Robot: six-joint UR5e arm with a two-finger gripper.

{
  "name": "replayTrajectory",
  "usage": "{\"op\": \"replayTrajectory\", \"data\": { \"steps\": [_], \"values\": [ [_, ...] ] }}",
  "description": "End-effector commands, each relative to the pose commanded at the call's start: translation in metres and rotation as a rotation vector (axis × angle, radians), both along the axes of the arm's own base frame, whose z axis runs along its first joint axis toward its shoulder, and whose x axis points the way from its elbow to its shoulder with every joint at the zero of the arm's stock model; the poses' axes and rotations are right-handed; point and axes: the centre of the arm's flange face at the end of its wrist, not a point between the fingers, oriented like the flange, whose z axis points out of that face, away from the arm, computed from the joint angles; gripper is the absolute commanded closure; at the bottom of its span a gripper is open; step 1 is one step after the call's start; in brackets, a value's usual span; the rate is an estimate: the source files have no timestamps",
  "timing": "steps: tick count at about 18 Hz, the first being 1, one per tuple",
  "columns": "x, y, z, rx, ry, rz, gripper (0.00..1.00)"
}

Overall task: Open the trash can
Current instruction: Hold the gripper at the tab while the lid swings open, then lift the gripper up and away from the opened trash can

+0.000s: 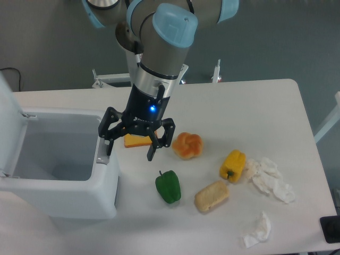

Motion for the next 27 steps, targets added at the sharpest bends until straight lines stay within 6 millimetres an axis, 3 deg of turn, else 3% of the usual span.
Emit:
{"op": "replayTrajectory", "data": {
  "steps": [13, 23, 27],
  "values": [
    [0.0, 0.0, 0.001, 0.001, 0.001, 0.0, 0.0],
    [0.0, -0.002, 0.015, 0.019, 0.02, 0.003, 0.0],
    [-0.006, -0.001, 0.03, 0.036, 0.064, -0.014, 0.0]
  ]
}}
